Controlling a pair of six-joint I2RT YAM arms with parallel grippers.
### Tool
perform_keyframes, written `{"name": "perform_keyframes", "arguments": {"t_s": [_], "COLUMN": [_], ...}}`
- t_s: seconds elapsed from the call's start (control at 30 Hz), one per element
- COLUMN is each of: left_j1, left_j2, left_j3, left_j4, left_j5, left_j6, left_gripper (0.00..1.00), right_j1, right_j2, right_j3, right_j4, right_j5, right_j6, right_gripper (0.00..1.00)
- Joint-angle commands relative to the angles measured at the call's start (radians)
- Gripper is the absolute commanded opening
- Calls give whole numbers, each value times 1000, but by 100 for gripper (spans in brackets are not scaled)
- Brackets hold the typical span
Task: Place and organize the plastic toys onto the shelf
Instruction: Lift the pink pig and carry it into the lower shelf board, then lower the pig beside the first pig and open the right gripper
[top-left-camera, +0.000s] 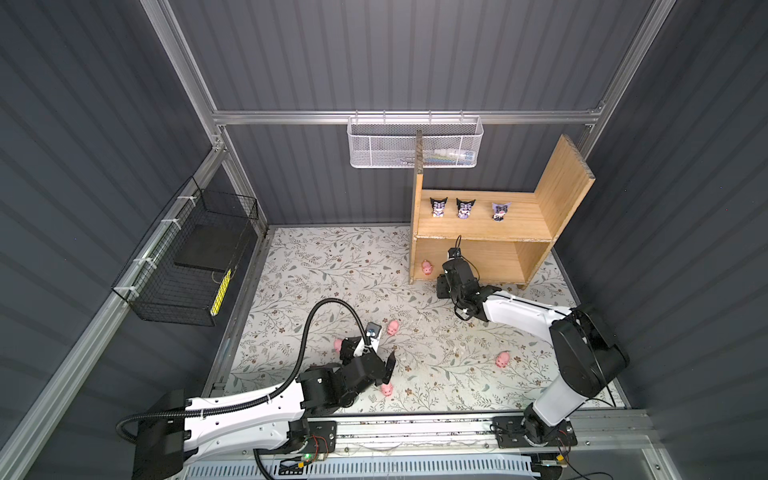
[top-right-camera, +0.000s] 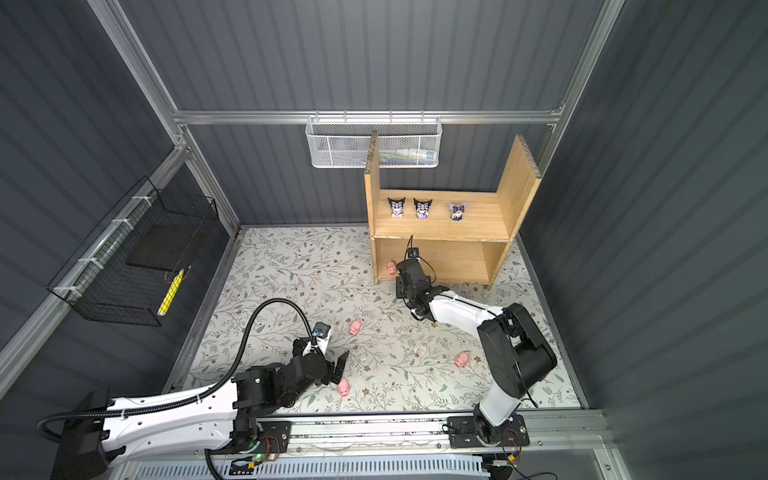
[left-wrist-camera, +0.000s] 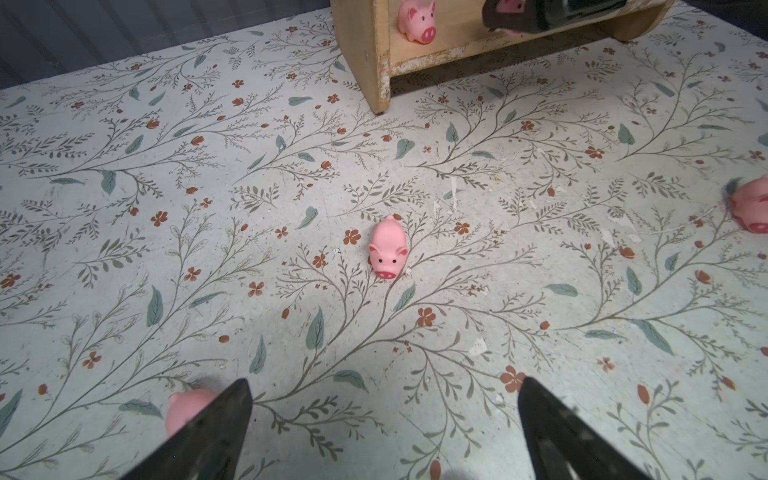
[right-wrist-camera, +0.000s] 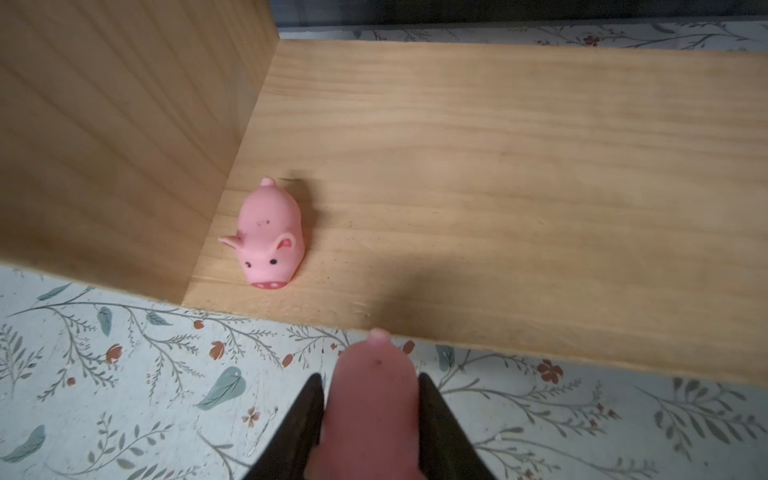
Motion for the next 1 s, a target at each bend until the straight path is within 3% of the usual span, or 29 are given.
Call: {"name": "perform_keyframes", "arguments": {"t_s": [0.0, 0.97], "left_j1": [-4, -3], "left_j2": [-12, -24], "left_j3": [3, 0], "left_j4": [68, 89], "left_j5": [-28, -89], "left_j6": [48, 108], "left_gripper": [100, 100], "right_j1": [-12, -95], "right_j2": [43, 205], "right_j3": [51, 234], "right_j4": [-18, -65], "right_j5": [-26, -95], "right_j6": [-53, -93], "right_gripper": [29, 33]}}
